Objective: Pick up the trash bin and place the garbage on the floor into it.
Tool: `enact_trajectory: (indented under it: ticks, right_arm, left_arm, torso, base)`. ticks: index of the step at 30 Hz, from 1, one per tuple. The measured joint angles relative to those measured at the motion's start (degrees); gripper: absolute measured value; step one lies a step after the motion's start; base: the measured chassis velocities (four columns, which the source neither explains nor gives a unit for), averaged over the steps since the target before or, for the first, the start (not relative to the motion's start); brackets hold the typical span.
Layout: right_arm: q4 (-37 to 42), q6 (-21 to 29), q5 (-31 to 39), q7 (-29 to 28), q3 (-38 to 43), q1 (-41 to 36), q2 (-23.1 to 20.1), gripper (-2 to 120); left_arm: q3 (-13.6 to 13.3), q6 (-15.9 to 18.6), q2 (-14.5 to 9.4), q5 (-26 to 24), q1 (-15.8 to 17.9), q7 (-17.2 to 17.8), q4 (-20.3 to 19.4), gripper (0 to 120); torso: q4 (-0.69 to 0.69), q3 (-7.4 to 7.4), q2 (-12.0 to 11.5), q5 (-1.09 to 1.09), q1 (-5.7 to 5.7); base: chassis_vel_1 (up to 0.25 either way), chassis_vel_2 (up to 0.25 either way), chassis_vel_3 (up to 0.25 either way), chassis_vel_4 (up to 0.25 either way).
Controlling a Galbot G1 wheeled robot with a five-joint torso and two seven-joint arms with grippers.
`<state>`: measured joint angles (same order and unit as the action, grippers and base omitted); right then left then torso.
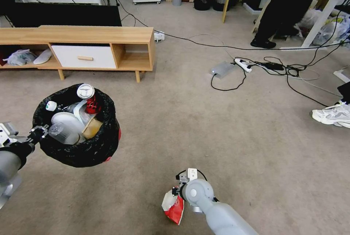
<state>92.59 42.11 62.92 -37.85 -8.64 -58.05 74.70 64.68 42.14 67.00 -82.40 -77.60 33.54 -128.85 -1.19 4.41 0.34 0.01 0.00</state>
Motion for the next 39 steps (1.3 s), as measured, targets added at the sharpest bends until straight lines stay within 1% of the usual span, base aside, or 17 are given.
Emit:
enact_trajectory:
  ticks: [2,4,6,8,9,10,12,14,15,16,20,22,23,28,29,36,39]
  right_arm:
    - [2.2,-0.3,-1.1,1.1,0.3,-0.4,-1.0,0]
    - [7.2,-2.6,-3.8,4.2,1.9,-0.9,-3.7,0]
    - [8.2,-3.2,-4.2,4.9,2.5,-1.0,-4.2,0]
    - [12.0,-6.0,-6.4,9.3,5.3,-1.3,-7.2,0]
    - [12.0,-6.0,-6.4,9.3,5.3,-1.3,-7.2,0]
    - [14.1,-8.2,-8.2,13.0,7.3,-1.6,-9.4,0]
    - [15.2,-9.9,-9.5,15.5,8.6,-1.7,-10.7,0]
    - [17.4,-14.7,-12.8,22.4,11.3,-2.2,-13.3,0]
    - [17.4,-14.7,-12.8,22.4,11.3,-2.2,-13.3,0]
    - [18.6,-18.5,-15.1,27.1,13.2,-2.5,-14.5,0]
    - [20.0,-22.6,-16.7,32.5,15.5,-2.7,-15.6,0]
    - [21.9,-27.3,-17.7,38.0,18.1,-2.7,-16.3,0]
    - [21.9,-27.3,-17.7,38.0,18.1,-2.7,-16.3,0]
    - [24.8,-35.3,-18.7,47.0,21.8,-2.4,-17.0,0]
    - [24.8,-35.3,-18.7,47.0,21.8,-2.4,-17.0,0]
    - [26.0,-46.1,-18.7,55.9,22.9,-1.2,-16.4,0]
    - [26.1,-48.5,-17.6,58.0,22.6,-0.8,-16.0,0]
  left_arm:
    - [-0.8,0.0,0.1,0.4,-0.3,0.0,-0.3,3]
    - [-3.3,0.0,0.2,2.1,-1.3,-0.6,-1.4,3]
    - [-3.8,0.0,0.2,2.3,-1.5,-0.7,-1.7,3]
    - [-6.4,0.0,0.3,3.6,-2.4,-0.9,-2.9,3]
    - [-6.4,0.0,0.3,3.6,-2.4,-0.9,-2.9,3]
    - [-8.1,0.0,0.3,4.3,-3.0,-0.9,-3.6,3]
    - [-8.9,0.0,0.3,4.8,-3.3,-1.0,-3.9,3]
    - [-10.8,0.0,0.2,5.7,-4.0,-1.0,-4.4,3]
    - [-10.8,0.0,0.2,5.7,-4.0,-1.0,-4.4,3]
    - [-12.0,0.0,0.2,6.5,-4.3,-1.1,-4.5,3]
    - [-13.6,0.0,0.1,7.6,-4.5,-1.1,-4.5,3]
    - [-15.4,0.0,0.0,9.1,-4.6,-1.2,-4.5,3]
    - [-15.4,0.0,0.0,9.1,-4.6,-1.2,-4.5,3]
    - [-18.1,0.0,-0.3,11.4,-4.9,-1.5,-4.0,3]
    - [-18.1,0.0,-0.3,11.4,-4.9,-1.5,-4.0,3]
    - [-22.0,0.0,0.0,15.5,-5.4,-2.5,-3.3,3]
    - [-23.3,0.0,0.1,16.5,-5.5,-2.8,-3.3,3]
  torso:
    - [0.0,0.0,0.0,0.0,0.0]
    - [0.0,0.0,0.0,0.0,0.0]
    - [0.0,0.0,0.0,0.01,0.0]
    - [-0.01,-0.01,0.0,0.0,0.0]
    - [-0.01,-0.01,0.0,0.0,0.0]
    - [0.0,0.0,0.0,0.02,0.0]
    - [-0.01,-0.01,0.0,0.0,0.0]
    - [-0.01,0.0,0.0,0.01,0.0]
    - [-0.01,0.0,0.0,0.01,0.0]
    - [0.0,-0.01,0.0,0.0,0.0]
    - [0.0,0.0,0.0,0.0,0.0]
    - [0.0,-0.01,0.0,0.0,0.0]
    - [0.0,-0.01,0.0,0.0,0.0]
    - [0.0,-0.01,0.0,0.0,0.0]
    - [0.0,-0.01,0.0,0.0,0.0]
    - [0.0,-0.01,0.0,-0.01,0.0]
    - [0.0,-0.01,0.0,-0.01,0.0]
  base:
    - [0.0,0.0,0.0,0.0]
    - [0.0,0.0,0.0,0.0]
    - [0.0,0.0,0.0,0.0]
    - [0.0,0.0,0.0,0.0]
    - [0.0,0.0,0.0,0.0]
    - [0.0,0.0,0.0,0.0]
    - [0.0,0.0,0.0,0.0]
    - [0.0,0.0,0.0,0.0]
    - [0.0,0.0,0.0,0.0]
    - [0.0,0.0,0.0,0.0]
    - [0.0,0.0,0.0,0.0]
    - [0.0,0.0,0.0,0.0]
    - [0.0,0.0,0.0,0.0]
    - [0.0,0.0,0.0,0.0]
    - [0.0,0.0,0.0,0.0]
    - [0.0,0.0,0.0,0.0]
    - [0.0,0.0,0.0,0.0]
